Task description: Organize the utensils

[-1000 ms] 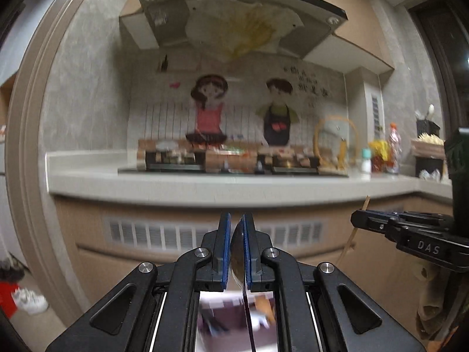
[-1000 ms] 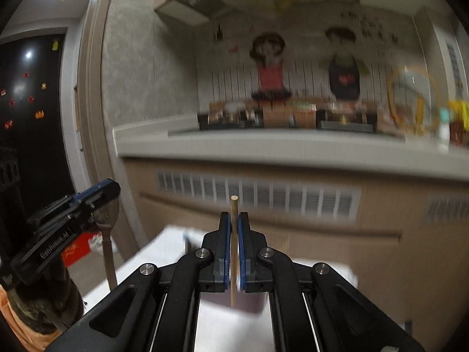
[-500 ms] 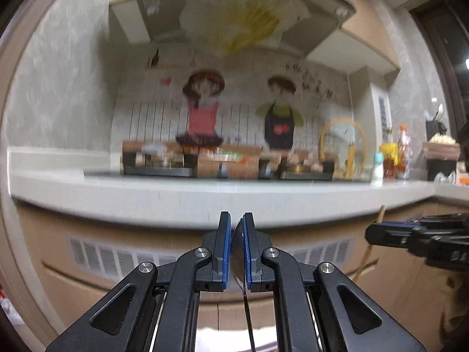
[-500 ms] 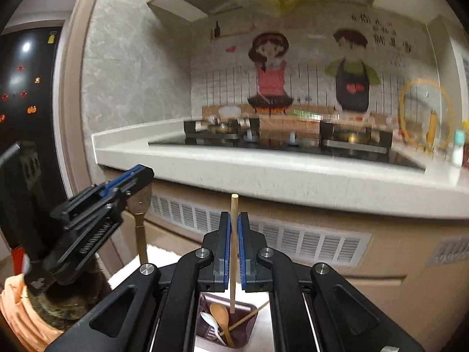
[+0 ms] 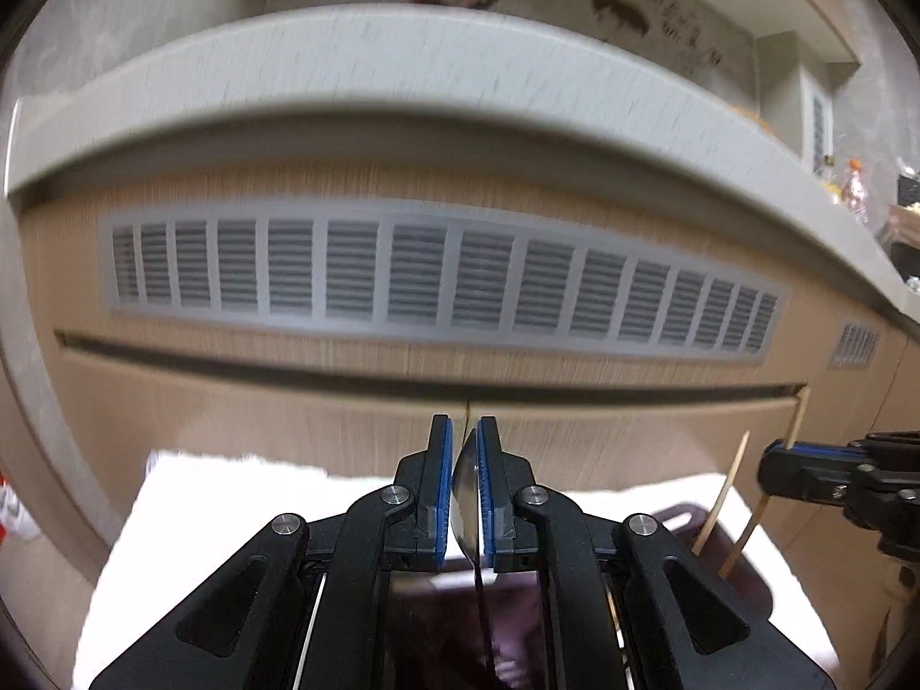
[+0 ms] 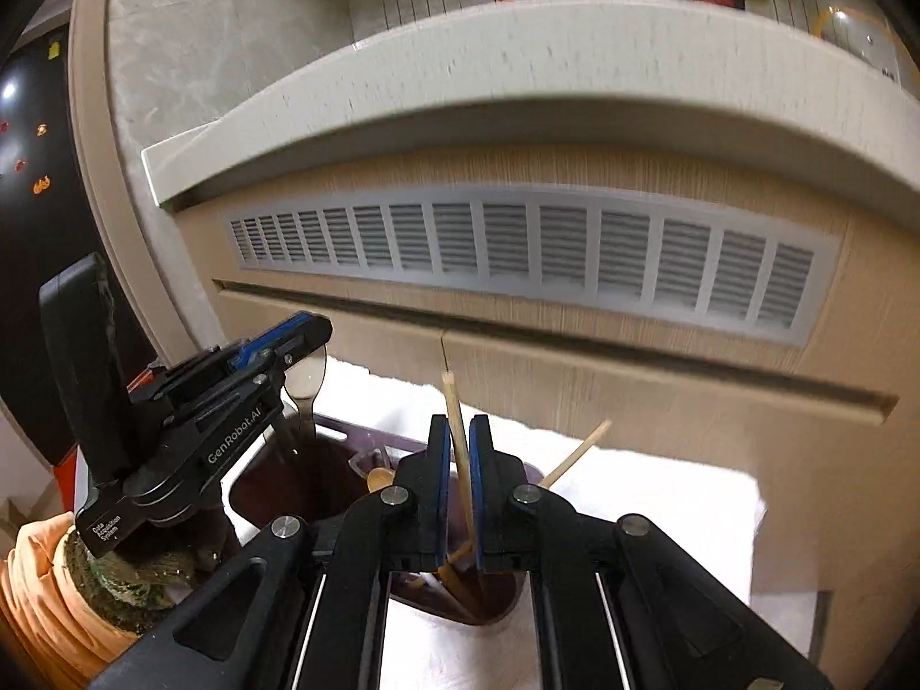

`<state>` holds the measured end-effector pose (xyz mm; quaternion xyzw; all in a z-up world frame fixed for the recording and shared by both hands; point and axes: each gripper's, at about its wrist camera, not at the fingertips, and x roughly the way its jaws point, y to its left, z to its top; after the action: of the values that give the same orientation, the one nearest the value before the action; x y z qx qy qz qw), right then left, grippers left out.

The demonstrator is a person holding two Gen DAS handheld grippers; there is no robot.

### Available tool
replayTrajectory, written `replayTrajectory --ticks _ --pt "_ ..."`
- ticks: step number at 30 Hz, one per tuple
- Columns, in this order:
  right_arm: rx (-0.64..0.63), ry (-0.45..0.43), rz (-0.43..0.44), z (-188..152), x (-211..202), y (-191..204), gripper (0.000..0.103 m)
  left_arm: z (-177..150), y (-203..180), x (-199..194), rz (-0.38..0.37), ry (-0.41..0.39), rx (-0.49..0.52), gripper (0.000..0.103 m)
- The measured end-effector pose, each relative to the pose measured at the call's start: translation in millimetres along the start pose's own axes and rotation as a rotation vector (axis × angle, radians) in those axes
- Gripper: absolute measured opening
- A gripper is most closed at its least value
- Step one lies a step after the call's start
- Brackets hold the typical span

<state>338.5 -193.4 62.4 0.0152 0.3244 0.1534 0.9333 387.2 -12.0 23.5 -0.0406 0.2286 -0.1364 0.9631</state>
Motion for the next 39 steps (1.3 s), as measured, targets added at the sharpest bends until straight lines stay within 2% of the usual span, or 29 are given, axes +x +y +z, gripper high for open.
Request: replayTrajectory --ticks 4,6,7,8,9,10,15,18,21,28,30,32,33,35,39 --pt "0.012 0.013 0.017 -7 3 0 0.008 -8 5 2 0.007 0.046 -0.032 0.014" --pt "0.014 0.021 0.009 -11 4 1 0.009 -6 8 -4 0.004 0.043 -0.057 0.031" --pt "0.011 0.032 0.007 -12 5 2 0.014 -4 10 -10 0.005 0.033 -0.067 0.037" --pt "0.012 0.038 0.007 -13 6 3 0.023 -1 12 -18 0.008 0.017 -0.074 0.05" --pt "0.014 0.035 -0.004 -15 3 3 0.028 1 13 -26 0.011 -0.003 -0.079 0.058" --pt "0.014 0.029 -0.016 -17 2 3 0.033 5 14 -33 0.014 -0.018 -0.081 0.061" --pt "0.031 -0.008 -0.042 -26 -22 5 0.039 12 13 -83 0.043 -0.077 -0.085 0.077" --pt "0.055 -0.034 -0.059 -41 -41 8 0.044 -5 8 -111 0.078 -0.073 -0.067 0.086" --pt "0.077 -0.051 -0.064 -61 -56 15 0.053 -33 0 -139 0.111 -0.058 -0.03 0.09" --pt "0.104 -0.057 -0.123 -123 -89 37 0.055 -104 -17 -201 0.168 -0.009 0.006 0.098" --pt "0.104 -0.069 -0.154 -141 -102 44 0.061 -120 -22 -216 0.185 -0.008 0.012 0.101" --pt "0.112 -0.087 -0.19 -156 -116 47 0.073 -132 -29 -228 0.197 -0.002 0.029 0.102" --pt "0.12 -0.095 -0.197 -165 -122 50 0.074 -139 -33 -234 0.204 0.004 0.04 0.103" --pt "0.142 -0.108 -0.209 -180 -133 53 0.087 -147 -39 -242 0.216 0.014 0.051 0.103" --pt "0.153 -0.157 -0.245 -204 -151 62 0.096 -159 -52 -254 0.228 0.031 0.062 0.103"
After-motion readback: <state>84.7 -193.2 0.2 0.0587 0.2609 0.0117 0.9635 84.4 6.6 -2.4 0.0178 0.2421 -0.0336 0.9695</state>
